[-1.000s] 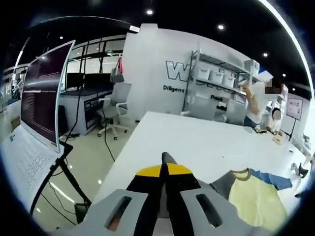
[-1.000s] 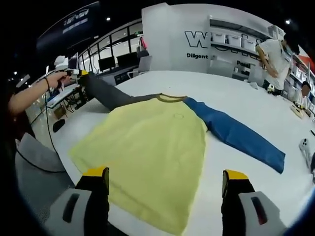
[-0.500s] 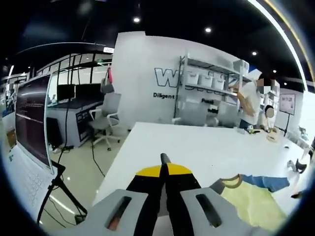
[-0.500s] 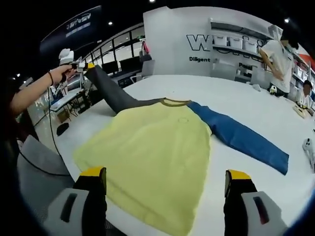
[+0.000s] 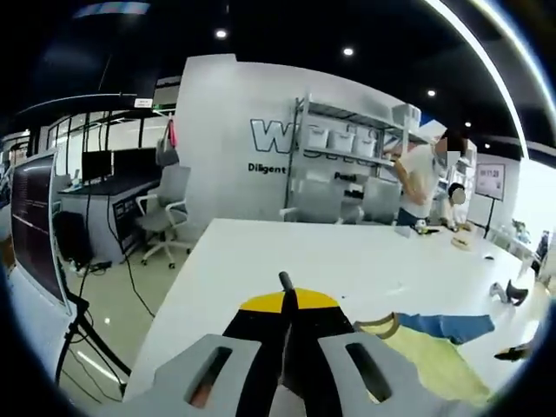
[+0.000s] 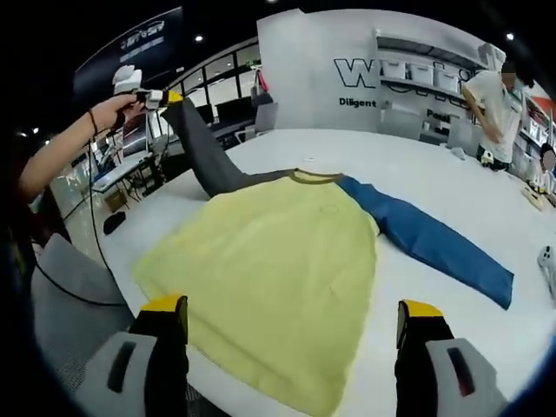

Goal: Fold the garment on the visible template until the final outline fits inside the template.

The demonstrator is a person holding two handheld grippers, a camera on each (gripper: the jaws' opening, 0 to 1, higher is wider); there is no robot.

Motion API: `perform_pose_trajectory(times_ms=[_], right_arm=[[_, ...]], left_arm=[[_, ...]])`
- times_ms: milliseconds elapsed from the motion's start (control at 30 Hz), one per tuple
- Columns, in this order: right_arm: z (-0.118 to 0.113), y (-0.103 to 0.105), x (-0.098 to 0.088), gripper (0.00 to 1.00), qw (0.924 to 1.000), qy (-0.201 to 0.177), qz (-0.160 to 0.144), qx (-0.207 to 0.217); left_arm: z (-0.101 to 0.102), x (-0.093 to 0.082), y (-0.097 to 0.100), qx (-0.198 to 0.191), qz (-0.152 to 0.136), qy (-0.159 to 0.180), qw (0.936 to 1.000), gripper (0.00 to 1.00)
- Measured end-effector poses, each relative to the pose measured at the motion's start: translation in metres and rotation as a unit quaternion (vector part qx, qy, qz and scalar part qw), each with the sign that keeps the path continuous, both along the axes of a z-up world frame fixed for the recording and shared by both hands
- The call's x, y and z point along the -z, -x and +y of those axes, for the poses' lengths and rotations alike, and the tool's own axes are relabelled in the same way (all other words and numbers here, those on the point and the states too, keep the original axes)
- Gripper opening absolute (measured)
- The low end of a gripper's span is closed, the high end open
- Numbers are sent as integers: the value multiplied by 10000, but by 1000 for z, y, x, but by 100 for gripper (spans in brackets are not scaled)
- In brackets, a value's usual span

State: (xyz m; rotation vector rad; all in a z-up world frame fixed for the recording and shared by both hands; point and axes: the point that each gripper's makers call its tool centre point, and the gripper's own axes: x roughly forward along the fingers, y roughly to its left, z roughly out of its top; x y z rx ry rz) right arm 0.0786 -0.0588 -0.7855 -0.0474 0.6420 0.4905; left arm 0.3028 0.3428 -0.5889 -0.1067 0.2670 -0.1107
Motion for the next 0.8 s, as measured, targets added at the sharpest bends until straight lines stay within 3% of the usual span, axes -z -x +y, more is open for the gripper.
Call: perform_pose_trajectory(times_ms=[333, 500, 800], right_arm=[[-1, 1, 3, 99, 10000, -12, 61, -16], [-1, 0, 2, 99, 10000, 1, 18, -23], [9, 5, 6, 99, 9991, 260, 24, -335]], left_arm=[[-55, -24, -3, 371, -198, 144, 9990, 1], [-85, -27, -4, 672, -275, -6, 9974, 1], [-127, -31, -4, 932, -300, 119, 9951, 1]])
